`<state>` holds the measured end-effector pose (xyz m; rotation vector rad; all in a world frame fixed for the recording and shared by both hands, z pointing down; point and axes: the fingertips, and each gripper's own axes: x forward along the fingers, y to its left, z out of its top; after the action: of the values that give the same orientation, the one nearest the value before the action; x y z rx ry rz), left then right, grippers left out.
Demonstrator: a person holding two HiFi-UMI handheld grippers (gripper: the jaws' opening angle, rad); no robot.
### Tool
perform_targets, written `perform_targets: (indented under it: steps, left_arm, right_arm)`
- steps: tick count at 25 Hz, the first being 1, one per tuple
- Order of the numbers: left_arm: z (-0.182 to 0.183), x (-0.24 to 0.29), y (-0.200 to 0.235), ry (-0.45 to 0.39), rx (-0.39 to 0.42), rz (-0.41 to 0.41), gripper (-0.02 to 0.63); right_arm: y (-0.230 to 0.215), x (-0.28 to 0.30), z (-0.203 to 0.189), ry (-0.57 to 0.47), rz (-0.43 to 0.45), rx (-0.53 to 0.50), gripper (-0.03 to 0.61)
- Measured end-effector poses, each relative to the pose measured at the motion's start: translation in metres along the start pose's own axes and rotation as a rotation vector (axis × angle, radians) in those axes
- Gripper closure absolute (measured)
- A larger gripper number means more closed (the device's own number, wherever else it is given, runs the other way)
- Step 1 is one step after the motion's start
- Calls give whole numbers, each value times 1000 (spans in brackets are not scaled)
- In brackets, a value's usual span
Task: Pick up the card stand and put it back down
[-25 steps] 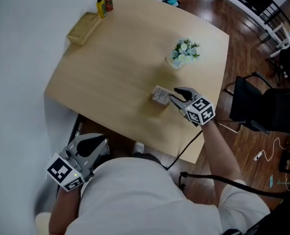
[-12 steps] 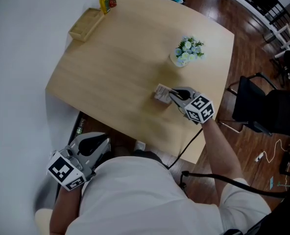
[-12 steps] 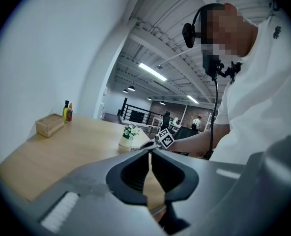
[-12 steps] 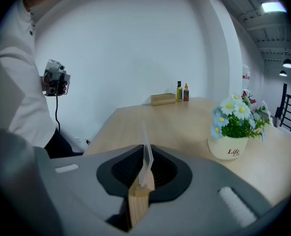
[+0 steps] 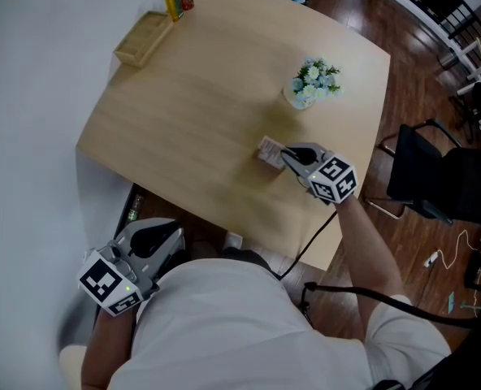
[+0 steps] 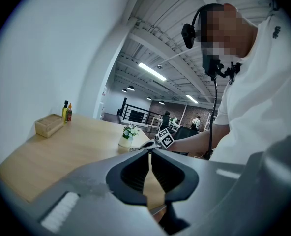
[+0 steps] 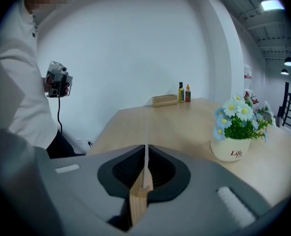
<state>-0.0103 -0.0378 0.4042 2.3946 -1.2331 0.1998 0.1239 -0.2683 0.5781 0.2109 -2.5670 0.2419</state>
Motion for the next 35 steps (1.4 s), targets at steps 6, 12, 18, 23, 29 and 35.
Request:
perform_targets:
  steps: [6,12,18,23,29,35]
  left_arm:
    - [0,-2,3,0,-2,-5,591]
    - [1,-3,8,1,-5,-11,591]
    - [6,-3,12,-6,-5,-25,591]
    - [9,1,16,-15,3,-48,591]
    - [10,-5,24,-33,21,-67,591]
    - [13,-18,31,-62,40,-95,591]
  right_arm:
    - [1,0,4,-1,0,4,558]
    - [-1,-3,11,-14,-8,10,558]
    - [-1,-12,24,-28,-22,7,558]
    - [-2,-20,39,-42,-39,-6,558]
    - [2,-35,57,-53,-83,-35,558]
    - [14,-53,79,-74,-135,-54,558]
